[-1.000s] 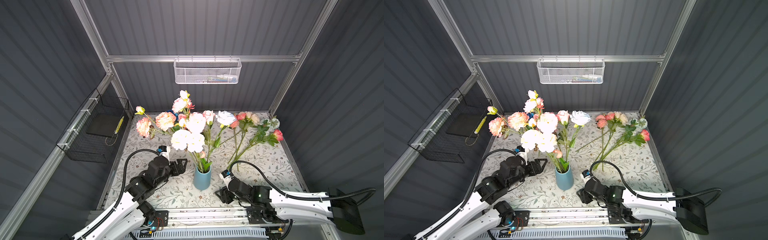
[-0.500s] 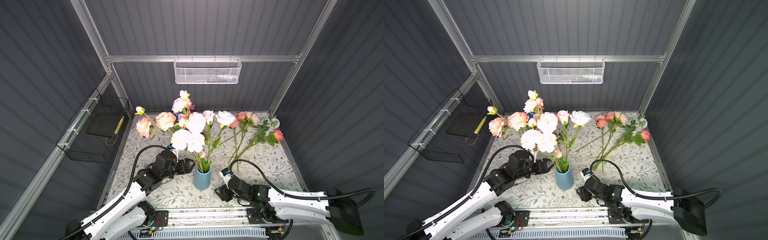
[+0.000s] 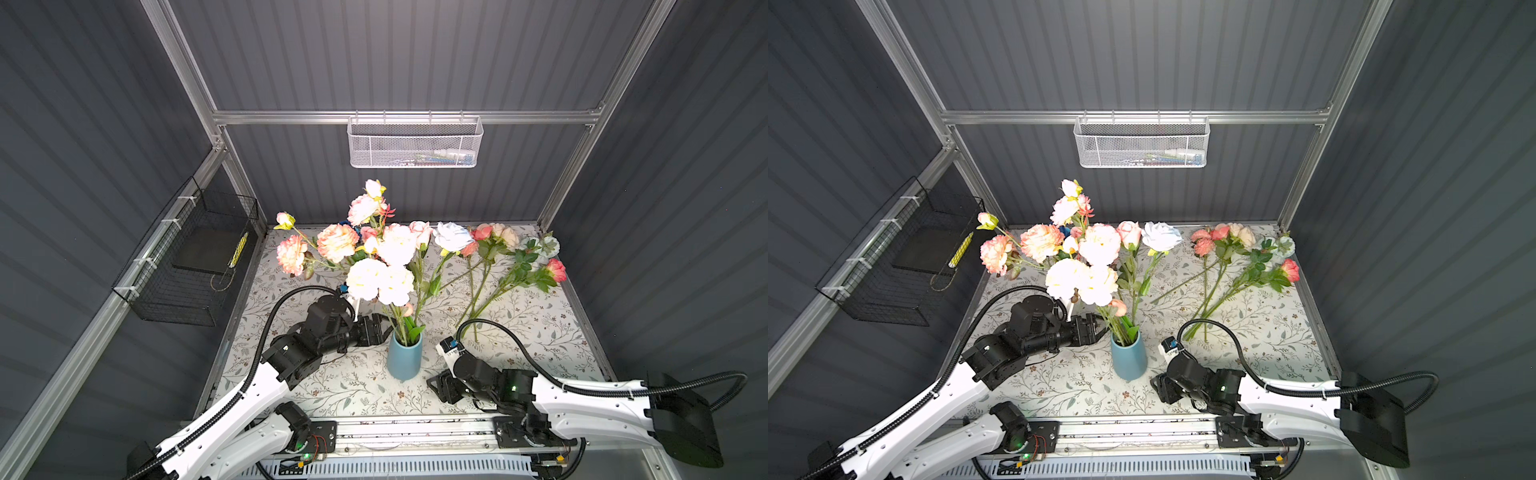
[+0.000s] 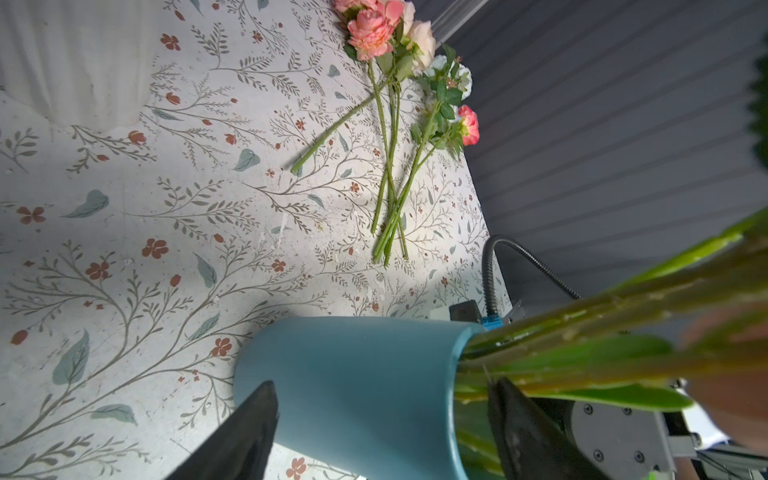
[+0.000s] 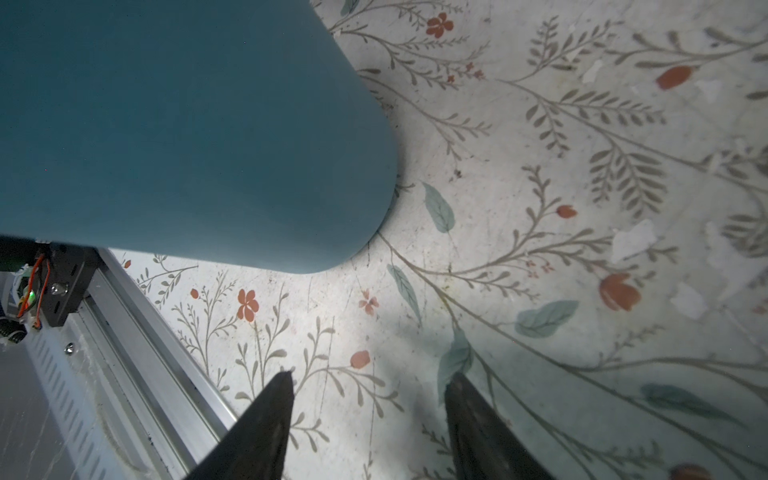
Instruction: Arrange the flowers into the vase
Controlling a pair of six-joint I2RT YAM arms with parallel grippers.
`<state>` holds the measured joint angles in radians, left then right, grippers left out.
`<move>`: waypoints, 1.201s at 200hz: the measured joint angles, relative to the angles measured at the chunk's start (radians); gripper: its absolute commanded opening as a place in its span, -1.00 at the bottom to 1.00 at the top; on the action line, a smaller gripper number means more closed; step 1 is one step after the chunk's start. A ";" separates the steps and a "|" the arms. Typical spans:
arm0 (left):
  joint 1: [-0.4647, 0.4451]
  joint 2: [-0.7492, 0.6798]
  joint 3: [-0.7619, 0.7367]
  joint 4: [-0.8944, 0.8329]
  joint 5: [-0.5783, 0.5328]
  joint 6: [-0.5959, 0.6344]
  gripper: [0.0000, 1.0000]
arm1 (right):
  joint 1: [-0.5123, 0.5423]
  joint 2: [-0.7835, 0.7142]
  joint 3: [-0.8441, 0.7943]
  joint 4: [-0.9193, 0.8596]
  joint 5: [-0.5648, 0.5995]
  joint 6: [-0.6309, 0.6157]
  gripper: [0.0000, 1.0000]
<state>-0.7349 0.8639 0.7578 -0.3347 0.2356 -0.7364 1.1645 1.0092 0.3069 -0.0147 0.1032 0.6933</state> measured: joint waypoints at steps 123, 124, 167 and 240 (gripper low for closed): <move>-0.039 0.129 0.137 -0.190 0.035 0.077 0.00 | -0.001 0.103 0.039 0.029 -0.011 -0.053 0.30; -0.039 0.130 0.138 -0.193 0.035 0.077 0.00 | -0.001 0.107 0.040 0.031 -0.010 -0.053 0.30; -0.040 0.131 0.156 -0.224 0.035 0.079 -0.06 | -0.024 0.249 0.072 0.113 -0.039 -0.097 0.26; -0.043 0.121 0.177 -0.287 -0.064 0.087 -0.16 | -0.090 0.437 0.203 0.178 -0.104 -0.168 0.22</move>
<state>-0.7784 0.9848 0.9348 -0.6216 0.1715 -0.6498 1.0748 1.4460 0.5095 0.1635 -0.0006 0.5251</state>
